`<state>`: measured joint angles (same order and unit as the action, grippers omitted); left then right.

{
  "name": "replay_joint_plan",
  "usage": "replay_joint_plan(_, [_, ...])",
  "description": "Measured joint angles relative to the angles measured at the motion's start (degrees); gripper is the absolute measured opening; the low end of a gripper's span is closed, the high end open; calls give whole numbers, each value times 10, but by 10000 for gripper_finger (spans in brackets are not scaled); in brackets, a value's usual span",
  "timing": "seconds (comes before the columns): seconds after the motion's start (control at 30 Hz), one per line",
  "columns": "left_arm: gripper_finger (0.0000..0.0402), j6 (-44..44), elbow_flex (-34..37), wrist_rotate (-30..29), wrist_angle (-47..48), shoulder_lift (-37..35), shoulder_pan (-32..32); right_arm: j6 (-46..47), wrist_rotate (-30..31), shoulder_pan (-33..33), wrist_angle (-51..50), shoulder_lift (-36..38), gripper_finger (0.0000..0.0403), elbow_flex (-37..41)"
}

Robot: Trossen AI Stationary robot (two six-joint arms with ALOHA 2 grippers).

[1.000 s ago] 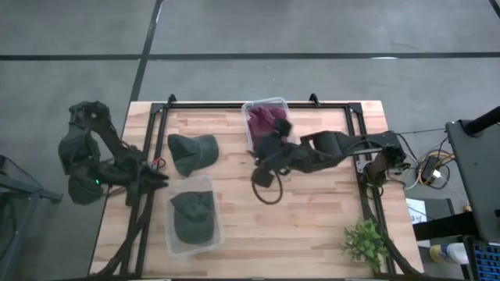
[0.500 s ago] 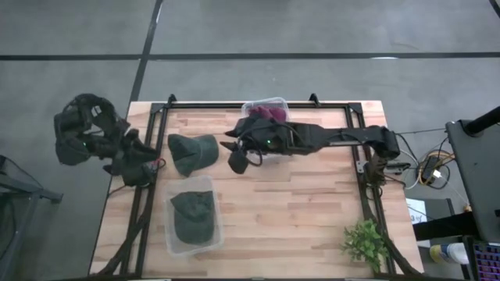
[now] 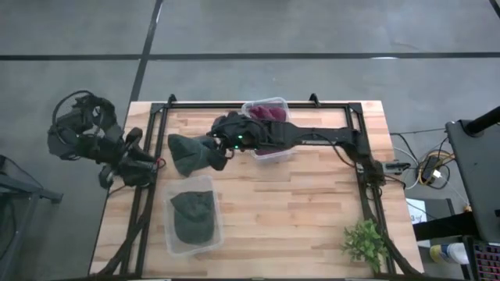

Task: Pick & Place hat
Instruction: Put the green cap into the bottom transparent bin

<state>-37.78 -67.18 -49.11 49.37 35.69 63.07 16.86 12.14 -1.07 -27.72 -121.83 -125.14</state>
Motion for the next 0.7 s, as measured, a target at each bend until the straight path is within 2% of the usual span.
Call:
replay_joint_plan(0.13, [131, 67, 28, 39, -69, -14, 0, 26, -2, -13, -77, -70, 160, -99])
replay_joint_plan(0.2, [131, 64, 40, 53, -78, -24, 0, 56, -18, -23, -48, -71, 160, -78])
replay_joint_plan(0.3, [131, 47, 61, 70, -80, -36, 0, 109, -48, -40, -56, -73, 160, -52])
replay_joint_plan(0.4, [131, 47, 80, 90, -92, -46, 0, 150, -72, -55, -98, -77, 160, -49])
replay_joint_plan(0.7, [131, 47, 102, 109, -99, -70, 0, 200, -85, -57, -108, -100, 160, -48])
